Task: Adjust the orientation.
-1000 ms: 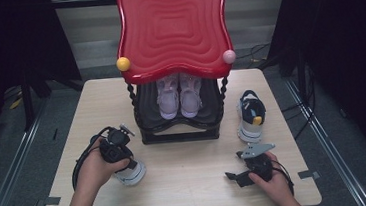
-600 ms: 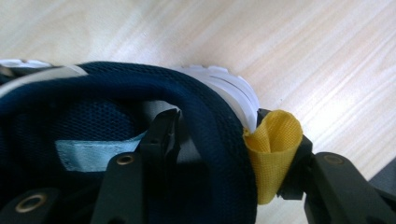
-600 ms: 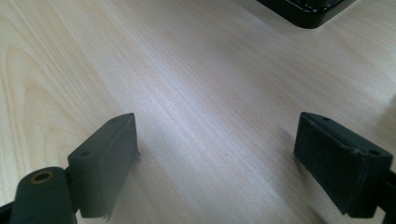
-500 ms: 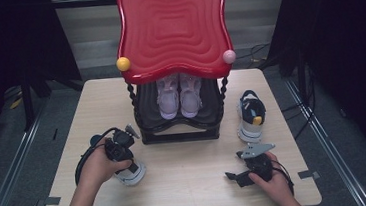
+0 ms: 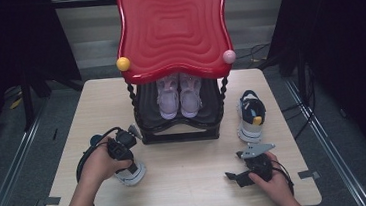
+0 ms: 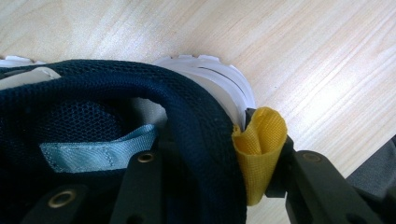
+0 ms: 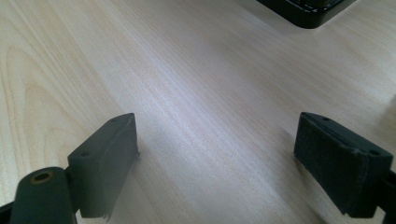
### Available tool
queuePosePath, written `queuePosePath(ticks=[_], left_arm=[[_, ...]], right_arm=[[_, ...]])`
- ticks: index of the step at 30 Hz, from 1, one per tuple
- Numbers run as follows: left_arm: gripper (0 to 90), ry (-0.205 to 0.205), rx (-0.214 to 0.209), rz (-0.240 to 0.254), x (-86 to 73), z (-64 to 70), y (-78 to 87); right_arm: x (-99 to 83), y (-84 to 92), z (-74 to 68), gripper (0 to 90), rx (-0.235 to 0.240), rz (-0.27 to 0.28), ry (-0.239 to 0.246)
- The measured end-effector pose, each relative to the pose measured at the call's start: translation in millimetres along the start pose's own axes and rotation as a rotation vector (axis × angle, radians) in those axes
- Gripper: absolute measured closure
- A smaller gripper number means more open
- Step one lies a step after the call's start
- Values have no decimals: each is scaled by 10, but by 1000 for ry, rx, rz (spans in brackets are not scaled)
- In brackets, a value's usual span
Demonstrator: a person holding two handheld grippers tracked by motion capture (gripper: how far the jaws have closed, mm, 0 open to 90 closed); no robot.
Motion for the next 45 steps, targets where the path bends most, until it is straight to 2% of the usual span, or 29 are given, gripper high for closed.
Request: queuePosePath(ticks=[26, 34, 38, 40, 43, 45], left_arm=[[685, -29, -18, -50, 14, 2, 13], [699, -56, 1, -68, 6, 4, 18], [701, -62, 6, -59, 2, 11, 12], [703, -74, 21, -74, -4, 0, 21], [703, -72, 19, -71, -9, 5, 18], [703, -89, 40, -90, -27, -20, 27]], right_arm=[[0, 0, 0, 131, 0, 0, 0], [0, 0, 0, 131, 0, 0, 0], [0, 0, 0, 131, 0, 0, 0], [0, 0, 0, 131, 0, 0, 0], [0, 0, 0, 131, 0, 0, 0], [0, 0, 0, 131, 0, 0, 0]])
Point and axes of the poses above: each handheld gripper's, and its own axes: y roughly backward along the jaws, x roughly out of its top, z roughly to its right, the point moved 4 cm from there along -y, roughly forward along the jaws, and after that the axes turned 15 degrees about -z, right-handed, at the moved point
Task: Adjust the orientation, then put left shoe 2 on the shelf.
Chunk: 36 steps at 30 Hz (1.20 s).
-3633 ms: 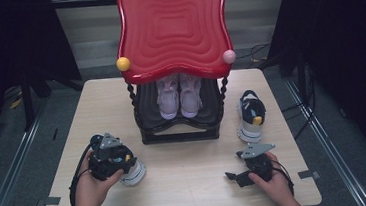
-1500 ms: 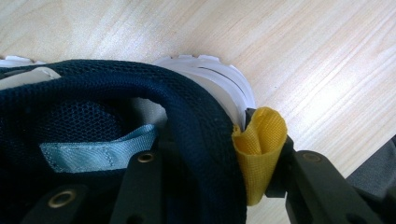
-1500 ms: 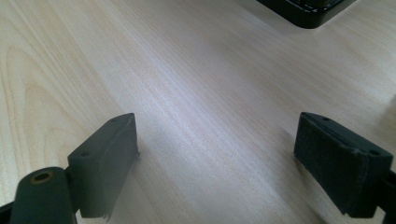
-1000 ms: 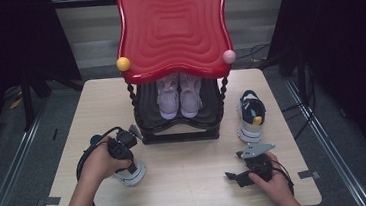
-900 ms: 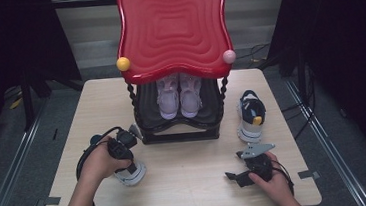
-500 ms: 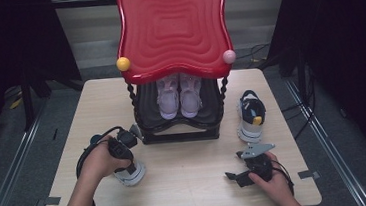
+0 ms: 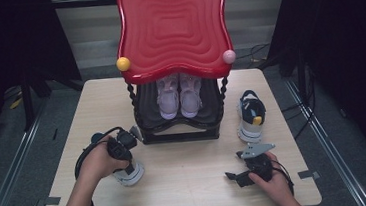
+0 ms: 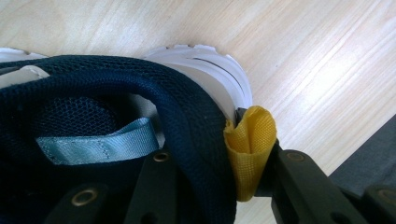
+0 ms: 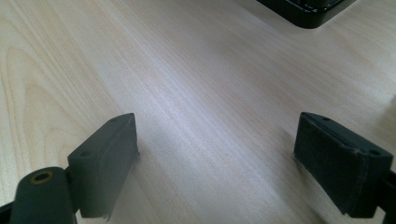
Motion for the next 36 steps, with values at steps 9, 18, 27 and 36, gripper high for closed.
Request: queuePosePath(ticks=[9, 18, 27, 36], left_arm=[[704, 3, 15, 15, -57, 0, 100], [705, -18, 27, 9, -132, -8, 281], [708, -36, 43, 36, -197, 14, 487], [715, -68, 71, 23, -267, 26, 803]], right_arm=[[0, -1, 0, 130, 1, 0, 0], [0, 0, 0, 131, 1, 0, 0], [0, -1, 0, 131, 1, -1, 0], [3, -1, 3, 130, -2, 4, 1]])
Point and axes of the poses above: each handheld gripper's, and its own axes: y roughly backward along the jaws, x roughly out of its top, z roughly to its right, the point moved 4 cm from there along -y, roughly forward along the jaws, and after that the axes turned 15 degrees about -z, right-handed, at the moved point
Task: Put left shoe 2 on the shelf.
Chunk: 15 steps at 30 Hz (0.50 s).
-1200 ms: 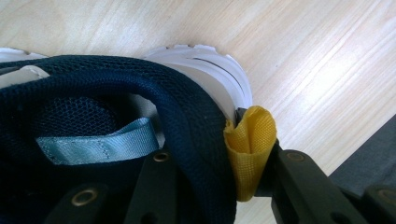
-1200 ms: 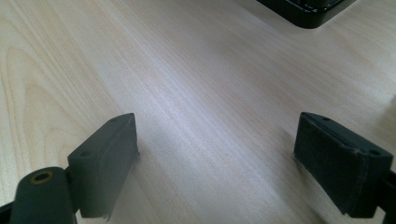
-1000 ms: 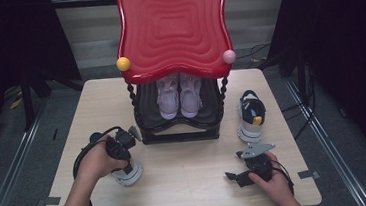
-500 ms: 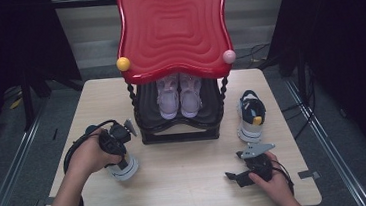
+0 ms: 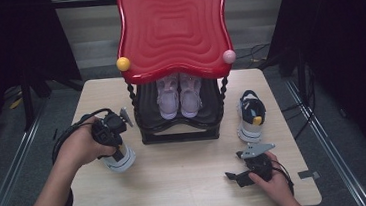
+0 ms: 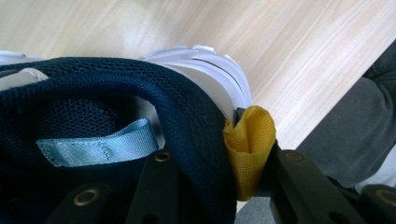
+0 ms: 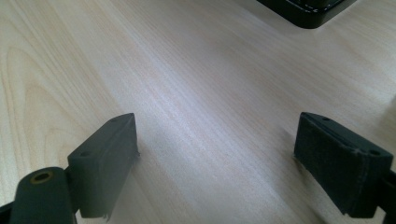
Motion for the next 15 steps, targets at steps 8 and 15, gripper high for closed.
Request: queuePosePath(ticks=[8, 15], left_arm=[[727, -8, 8, -6, -49, 27, 303], [733, -25, 19, 5, -134, 52, 604]], right_arm=[[0, 1, -1, 130, 1, -1, -1], [0, 1, -1, 131, 1, -1, -1]])
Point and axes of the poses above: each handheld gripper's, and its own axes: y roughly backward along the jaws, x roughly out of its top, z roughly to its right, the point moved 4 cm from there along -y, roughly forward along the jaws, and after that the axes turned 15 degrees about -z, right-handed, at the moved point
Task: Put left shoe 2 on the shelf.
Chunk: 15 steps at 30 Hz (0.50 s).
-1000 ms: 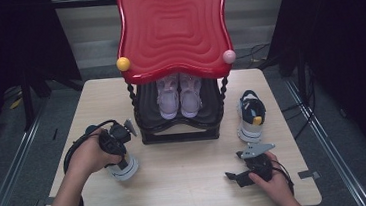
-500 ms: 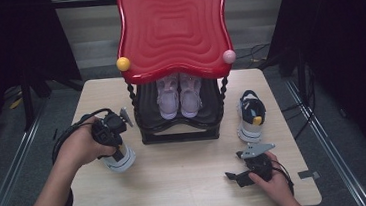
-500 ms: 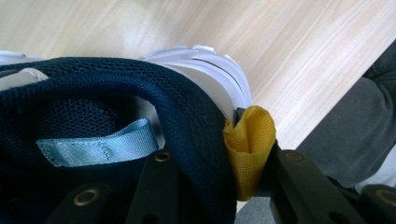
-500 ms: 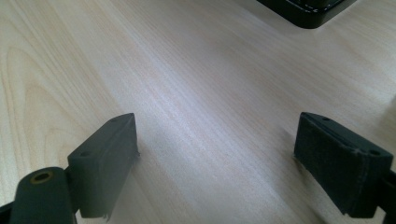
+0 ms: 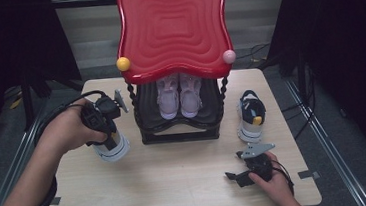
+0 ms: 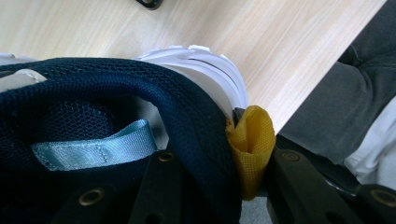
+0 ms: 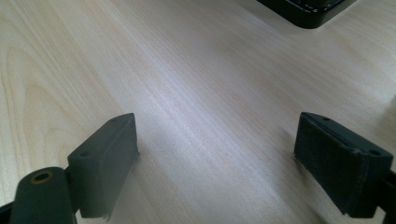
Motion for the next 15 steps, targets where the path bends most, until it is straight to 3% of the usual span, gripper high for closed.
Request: queuePosePath(ticks=[4, 6, 15], left_arm=[[734, 4, 4, 11, -31, 5, 153], [733, 11, 6, 21, -60, 10, 328], [733, -26, 48, 21, -114, 43, 812]], right_arm=[[-1, 1, 0, 131, 0, -2, 1], [-1, 1, 0, 131, 0, -2, 0], [-1, 2, 1, 131, 1, -2, 0]])
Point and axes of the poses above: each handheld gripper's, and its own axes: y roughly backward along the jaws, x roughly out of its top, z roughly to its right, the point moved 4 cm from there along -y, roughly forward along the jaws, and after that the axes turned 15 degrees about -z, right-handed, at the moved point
